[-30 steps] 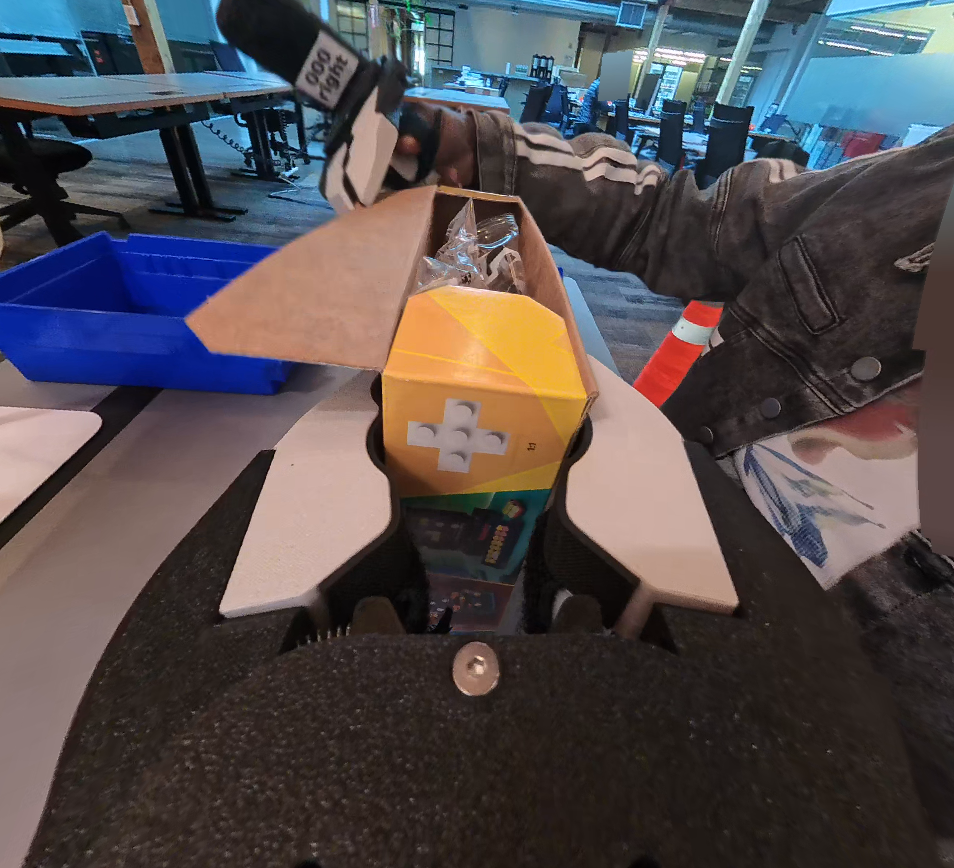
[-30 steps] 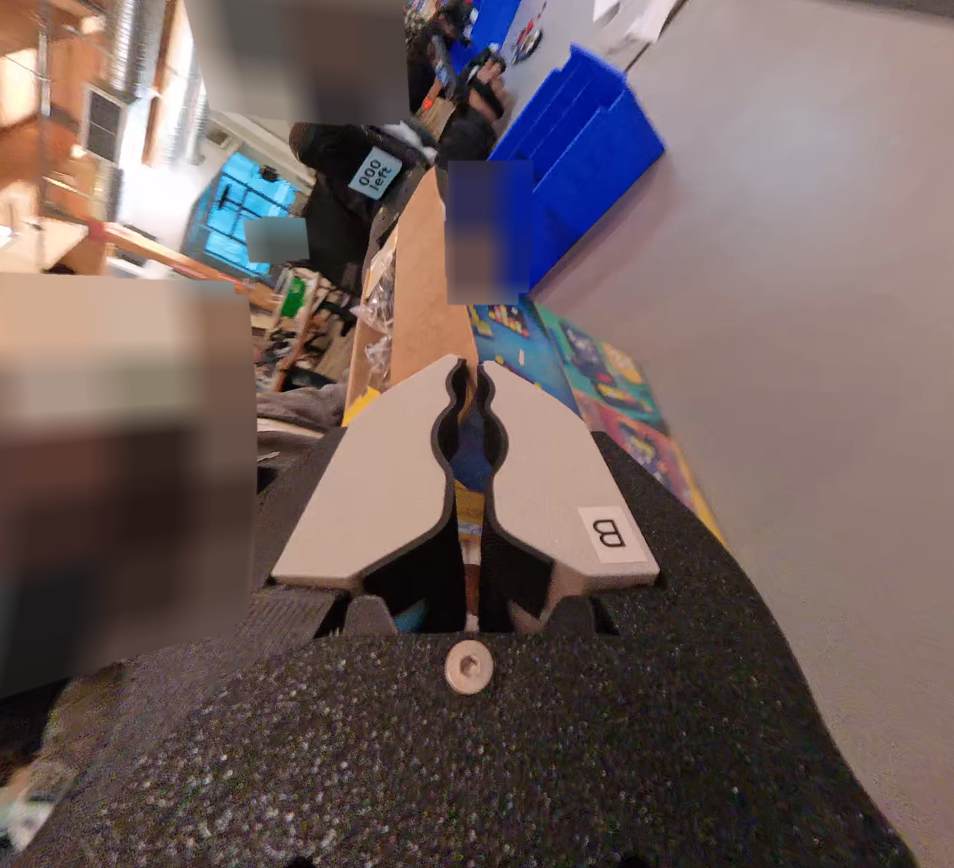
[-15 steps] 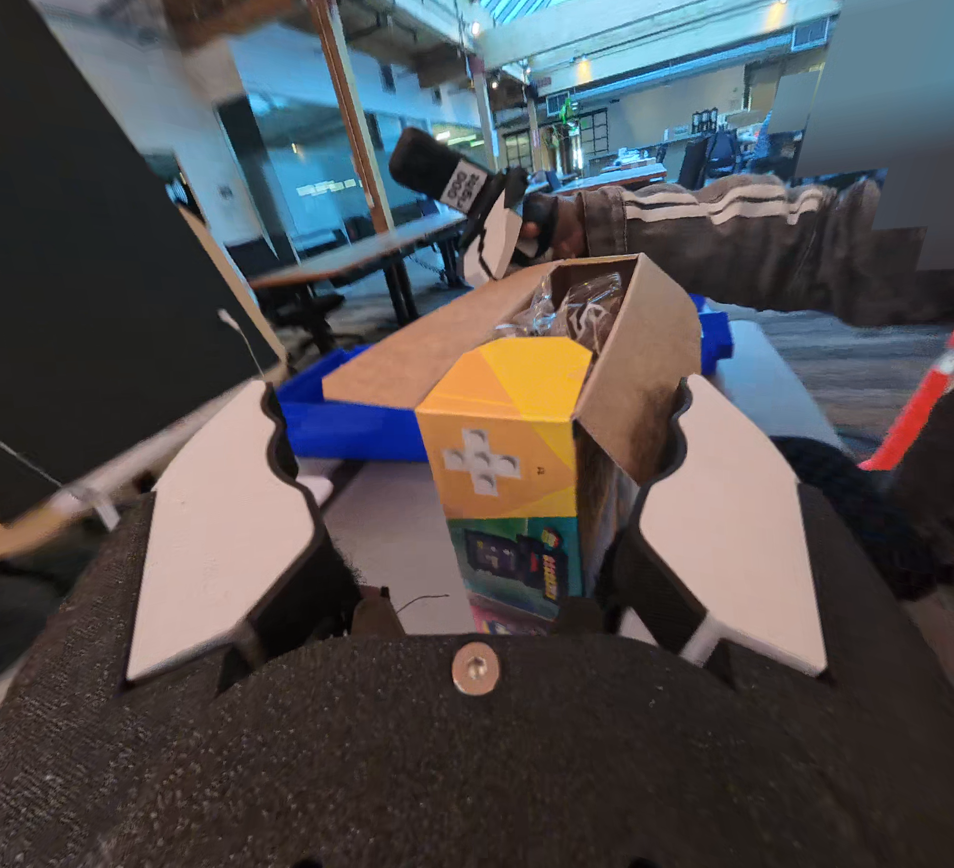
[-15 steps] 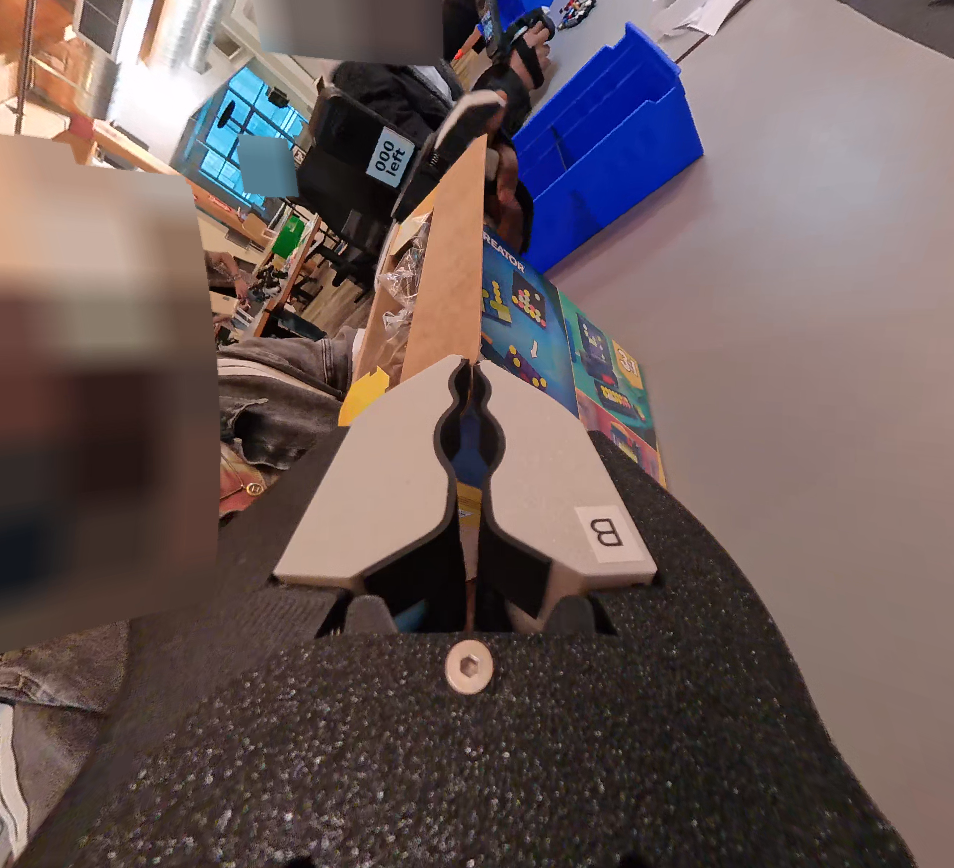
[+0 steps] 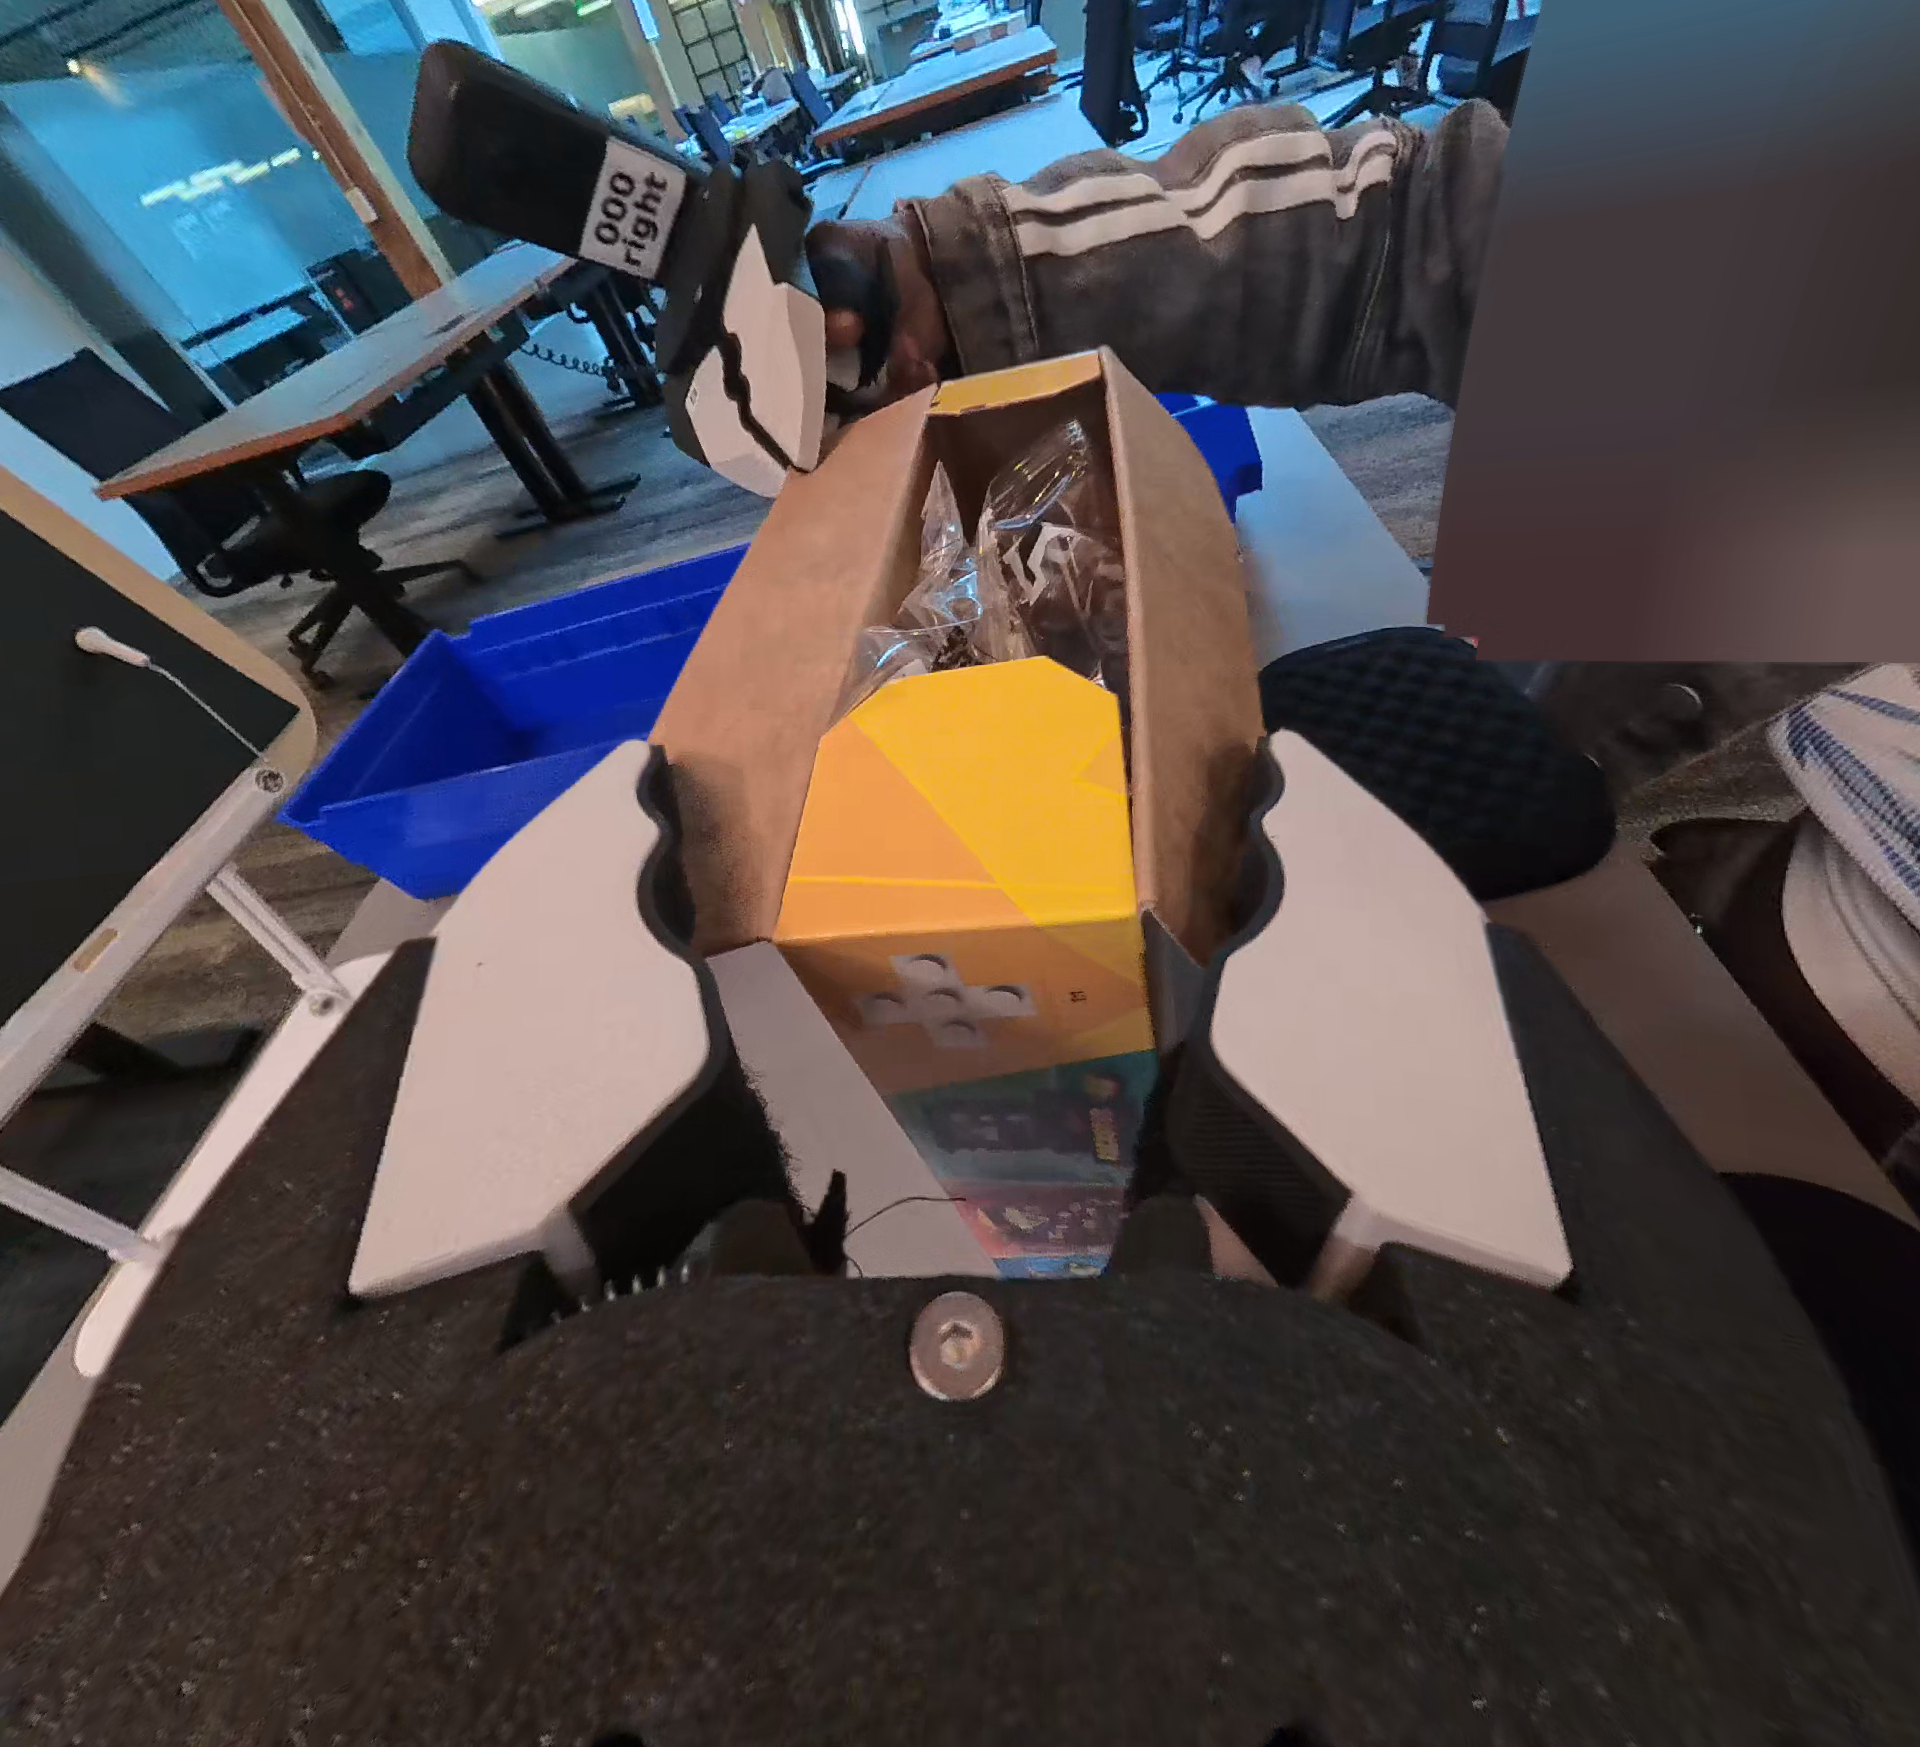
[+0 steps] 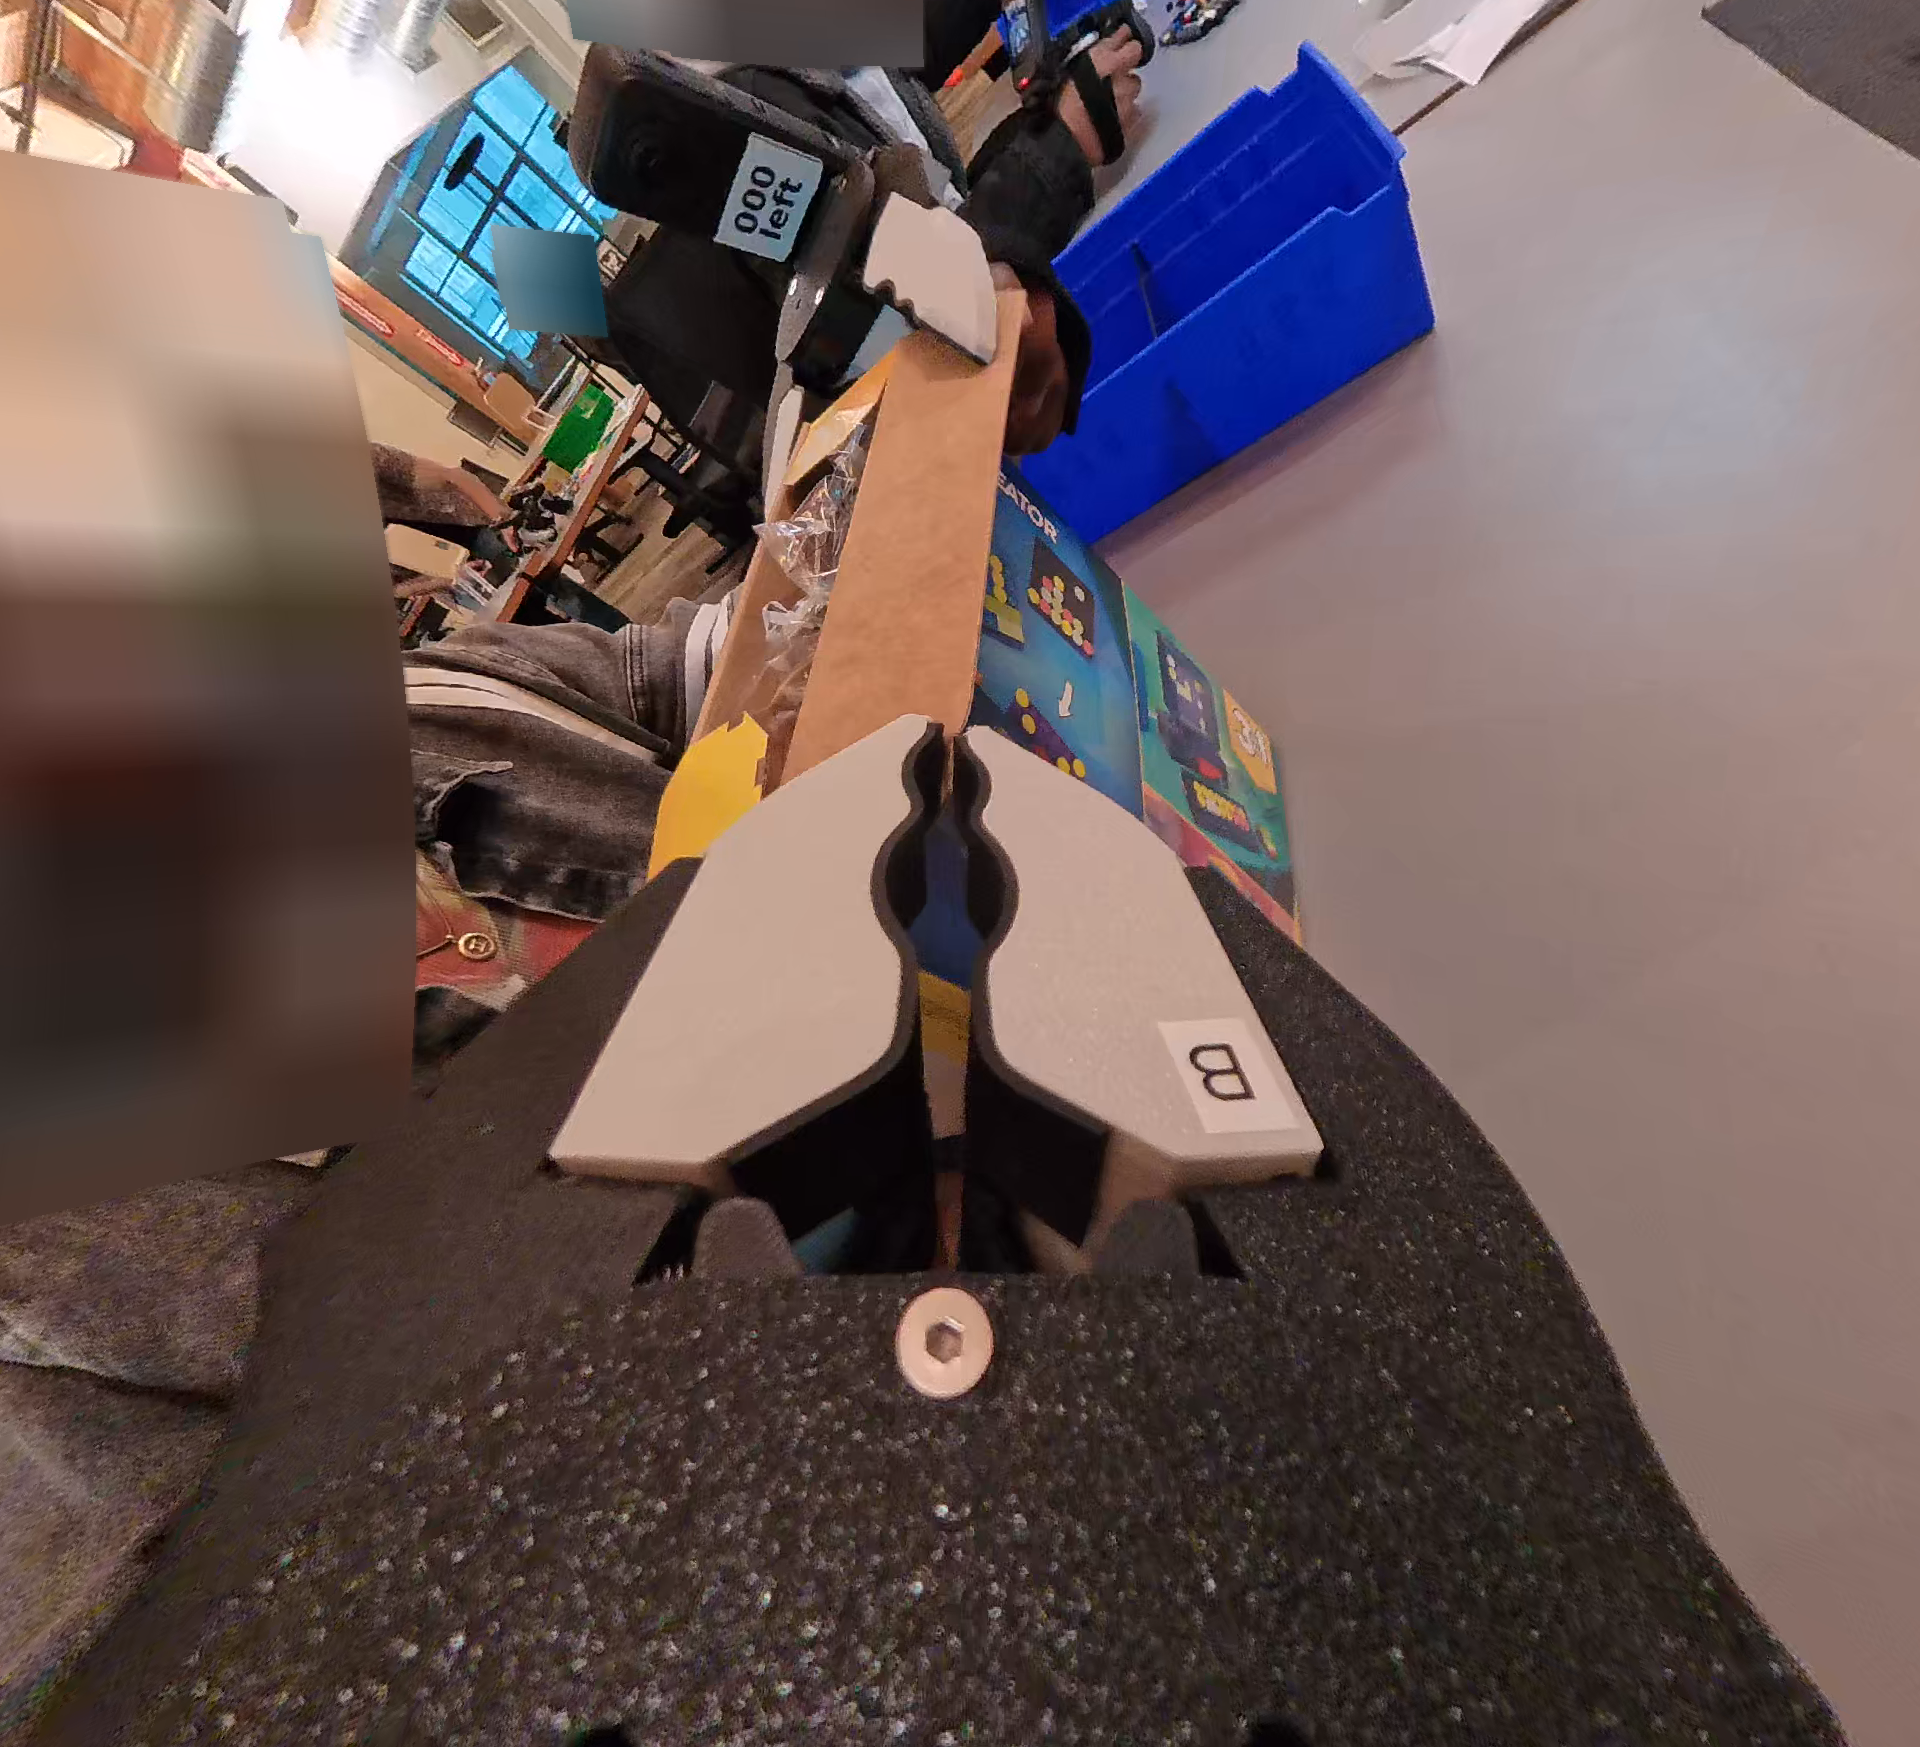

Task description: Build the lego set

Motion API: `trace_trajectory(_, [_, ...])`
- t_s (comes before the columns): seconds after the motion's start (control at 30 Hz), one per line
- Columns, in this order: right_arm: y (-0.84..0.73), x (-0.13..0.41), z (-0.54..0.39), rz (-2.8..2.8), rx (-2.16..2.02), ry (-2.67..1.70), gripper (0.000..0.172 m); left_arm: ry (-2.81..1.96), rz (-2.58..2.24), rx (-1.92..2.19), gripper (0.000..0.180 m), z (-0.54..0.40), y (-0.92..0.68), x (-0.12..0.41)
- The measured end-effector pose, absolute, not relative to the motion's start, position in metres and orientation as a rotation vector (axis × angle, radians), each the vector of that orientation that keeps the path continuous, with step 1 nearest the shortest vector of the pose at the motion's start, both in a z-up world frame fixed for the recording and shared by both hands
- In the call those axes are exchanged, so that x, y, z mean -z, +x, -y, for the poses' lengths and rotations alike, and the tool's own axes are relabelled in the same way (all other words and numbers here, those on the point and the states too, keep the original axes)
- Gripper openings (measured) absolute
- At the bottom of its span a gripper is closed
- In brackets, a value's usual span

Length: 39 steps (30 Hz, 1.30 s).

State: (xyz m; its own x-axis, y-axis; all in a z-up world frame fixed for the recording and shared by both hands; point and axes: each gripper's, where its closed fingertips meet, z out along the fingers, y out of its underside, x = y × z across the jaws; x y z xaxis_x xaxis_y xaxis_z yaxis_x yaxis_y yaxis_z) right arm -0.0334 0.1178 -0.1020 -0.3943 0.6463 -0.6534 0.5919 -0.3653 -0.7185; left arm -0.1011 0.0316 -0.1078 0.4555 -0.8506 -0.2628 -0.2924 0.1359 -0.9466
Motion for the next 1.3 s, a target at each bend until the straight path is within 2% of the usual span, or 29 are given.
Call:
trace_trajectory(0.03, [-0.034,0.102,-0.118,1.743,-1.905,-1.67,0.001,-1.444,-1.082,0.548,0.1,-0.032,-0.102,0.109])
trace_trajectory(0.07, [-0.035,0.101,-0.119,1.738,-1.879,-1.614,0.003,-1.452,-1.085,0.542,0.099,-0.032,-0.102,0.11])
trace_trajectory(0.1, [-0.035,0.099,-0.122,1.729,-1.82,-1.537,0.017,-1.457,-1.085,0.54,0.098,-0.033,-0.102,0.11])
trace_trajectory(0.17, [-0.035,0.089,-0.128,1.658,-1.656,-1.354,0.104,-1.464,-1.079,0.547,0.098,-0.033,-0.103,0.11])
trace_trajectory(0.2, [-0.032,0.081,-0.129,1.596,-1.569,-1.269,0.126,-1.464,-1.073,0.549,0.098,-0.033,-0.103,0.11])
trace_trajectory(0.27, [-0.02,0.069,-0.116,1.523,-1.38,-1.05,0.14,-1.467,-1.061,0.544,0.098,-0.034,-0.103,0.11])
trace_trajectory(0.4, [-0.017,0.096,-0.086,1.617,-0.965,-0.894,0.129,-1.46,-1.054,0.552,0.099,-0.034,-0.103,0.109])
trace_trajectory(0.5, [-0.021,0.102,-0.076,1.667,-1.08,-0.912,0.112,-1.461,-1.054,0.556,0.099,-0.033,-0.102,0.109])
trace_trajectory(0.7, [-0.025,0.114,-0.074,1.767,-1.167,-0.985,0.102,-1.484,-1.022,0.578,0.096,-0.033,-0.103,0.11])
trace_trajectory(1.03, [-0.023,0.123,-0.074,1.741,-1.366,-1.057,0.058,-1.561,-0.908,0.66,0.072,-0.03,-0.103,0.115])
trace_trajectory(1.3, [-0.023,0.119,-0.071,1.67,-1.473,-0.937,0.055,-1.411,-0.779,0.712,0.064,-0.026,-0.1,0.107])
